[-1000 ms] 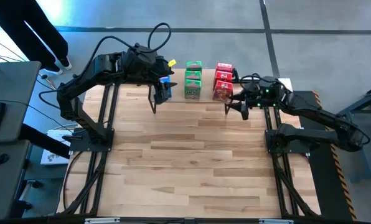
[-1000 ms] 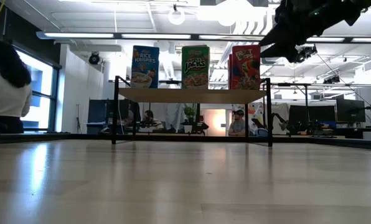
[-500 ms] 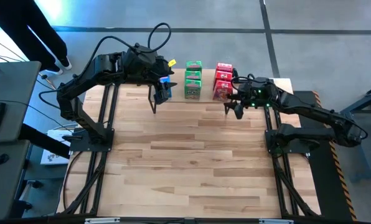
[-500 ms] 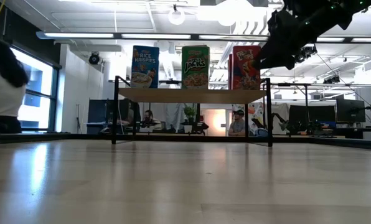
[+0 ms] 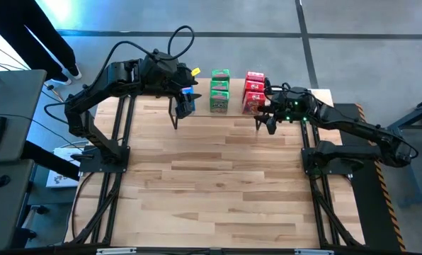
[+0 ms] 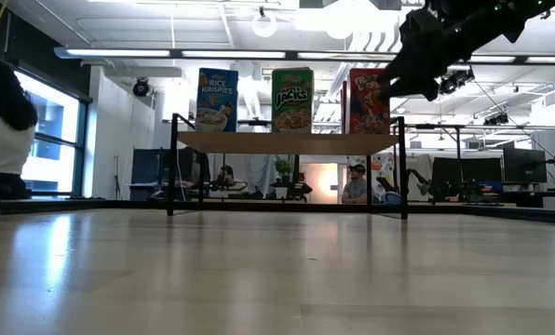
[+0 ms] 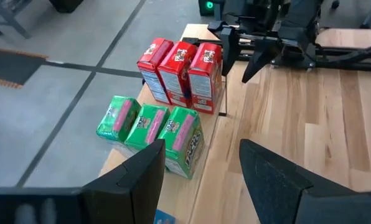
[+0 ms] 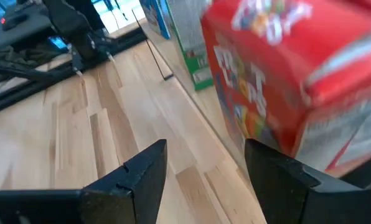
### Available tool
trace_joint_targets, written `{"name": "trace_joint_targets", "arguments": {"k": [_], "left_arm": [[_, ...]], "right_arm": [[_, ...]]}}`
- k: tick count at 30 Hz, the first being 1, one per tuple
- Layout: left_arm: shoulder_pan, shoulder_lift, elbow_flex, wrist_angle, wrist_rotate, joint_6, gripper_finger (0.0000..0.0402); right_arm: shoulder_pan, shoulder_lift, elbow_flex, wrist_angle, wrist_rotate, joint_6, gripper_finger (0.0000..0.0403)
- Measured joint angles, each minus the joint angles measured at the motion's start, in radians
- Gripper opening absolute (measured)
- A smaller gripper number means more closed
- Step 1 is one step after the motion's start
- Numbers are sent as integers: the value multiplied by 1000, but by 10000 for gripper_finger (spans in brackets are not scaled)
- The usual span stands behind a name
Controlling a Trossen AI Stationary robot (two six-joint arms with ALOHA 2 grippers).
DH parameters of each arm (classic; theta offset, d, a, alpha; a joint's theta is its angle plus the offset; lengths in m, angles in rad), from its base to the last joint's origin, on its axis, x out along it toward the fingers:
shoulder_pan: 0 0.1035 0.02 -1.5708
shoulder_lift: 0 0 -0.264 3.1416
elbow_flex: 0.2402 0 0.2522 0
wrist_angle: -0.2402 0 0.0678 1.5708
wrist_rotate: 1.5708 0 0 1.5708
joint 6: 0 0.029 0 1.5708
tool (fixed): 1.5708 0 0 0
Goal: Stack cereal on shelf
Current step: Put the red cereal box on the shelf aligned with the other red cereal boxes, then return to Home Position
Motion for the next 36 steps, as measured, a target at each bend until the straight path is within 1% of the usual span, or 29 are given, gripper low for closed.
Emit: {"name": "trace_joint_targets", "arguments": {"k": [2, 6, 11, 14, 16, 20, 25, 28, 33, 36], "left_arm": [[0, 0, 0, -5, 11, -20, 198], [0, -21, 0, -37, 63, -40, 198], [-5, -68, 0, -78, 72, -60, 198], [-19, -119, -35, -64, 72, -59, 198], [-27, -165, -79, -48, 72, -59, 198], [-43, -278, -221, 17, 72, -68, 198], [-65, -456, -462, 179, 72, -78, 198], [-79, -568, -612, 266, 72, -82, 198], [-92, -755, -852, 394, 72, -129, 198], [-100, -871, -1004, 505, 72, -149, 198]], "right_arm": [[0, 0, 15, 2, -5, 7, 209], [0, 0, 46, 2, -10, 8, 209], [8, 0, 92, 2, -9, 7, 209], [28, 0, 119, 3, 5, 7, 209], [45, 0, 133, 3, 19, 7, 209], [82, 0, 160, 5, 41, 29, 209], [140, 0, 188, 43, 71, 55, 209], [168, 0, 194, 96, 76, 74, 209], [196, 0, 194, 199, 80, 106, 209], [208, 0, 194, 240, 124, 121, 209]]}}
